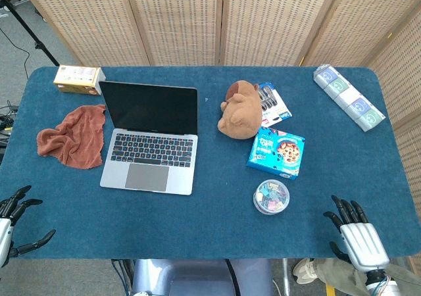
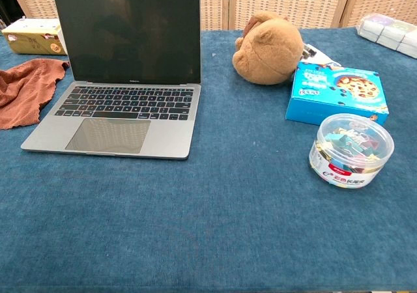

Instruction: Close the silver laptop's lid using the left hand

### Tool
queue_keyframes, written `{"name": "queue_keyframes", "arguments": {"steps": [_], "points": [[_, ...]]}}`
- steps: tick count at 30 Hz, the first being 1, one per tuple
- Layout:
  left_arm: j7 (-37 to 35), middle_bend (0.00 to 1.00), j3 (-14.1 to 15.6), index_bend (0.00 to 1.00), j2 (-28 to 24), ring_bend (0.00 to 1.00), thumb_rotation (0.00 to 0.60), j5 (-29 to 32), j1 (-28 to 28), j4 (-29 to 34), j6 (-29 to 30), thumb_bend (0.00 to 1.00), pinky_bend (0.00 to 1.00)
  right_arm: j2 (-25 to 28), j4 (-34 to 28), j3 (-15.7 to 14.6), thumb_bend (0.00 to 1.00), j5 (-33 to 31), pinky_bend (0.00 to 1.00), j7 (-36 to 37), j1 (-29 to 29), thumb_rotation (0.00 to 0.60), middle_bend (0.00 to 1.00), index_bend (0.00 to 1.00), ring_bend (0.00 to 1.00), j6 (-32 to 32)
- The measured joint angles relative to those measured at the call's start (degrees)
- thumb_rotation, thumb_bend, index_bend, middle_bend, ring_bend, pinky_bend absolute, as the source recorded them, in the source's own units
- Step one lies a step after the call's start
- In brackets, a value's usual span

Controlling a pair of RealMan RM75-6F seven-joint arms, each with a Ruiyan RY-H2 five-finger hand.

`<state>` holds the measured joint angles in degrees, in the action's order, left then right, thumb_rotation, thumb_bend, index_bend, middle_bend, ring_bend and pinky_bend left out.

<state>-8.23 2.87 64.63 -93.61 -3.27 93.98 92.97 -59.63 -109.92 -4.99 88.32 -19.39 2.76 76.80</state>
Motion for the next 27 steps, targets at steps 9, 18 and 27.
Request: {"name": "queue_keyframes", "arguments": {"steps": [9, 18, 27], "points": [[-0.1, 0.16, 0.0, 0.34, -0.12, 0.2, 0.359, -0.2, -0.14, 0.08, 0.4, 0.15, 0.19, -0.02, -0.14, -0.1, 0.35, 0.27, 0.0, -0.21, -0.11, 0.6, 0.0, 0.23, 0.0, 0.25], [0.35, 0.16, -0.15, 0.34, -0.01, 0.2, 0.359, -0.15, -0.08, 0.16, 0.38, 0.15, 0.19, -0.05, 0.3, 0.07, 0.35, -0.18, 0.0, 0.09, 0.17, 0.6, 0.0, 0.23, 0.0, -0.24], [0.67, 0.16, -0.1, 0.34, 0.08, 0.2, 0.36, -0.49, -0.06, 0.12, 0.51, 0.15, 0.19, 0.16, 0.16, 0.2, 0.35, -0.21, 0.0, 0.33, 0.0, 0.6, 0.0, 0.23, 0.0, 0.29]]}}
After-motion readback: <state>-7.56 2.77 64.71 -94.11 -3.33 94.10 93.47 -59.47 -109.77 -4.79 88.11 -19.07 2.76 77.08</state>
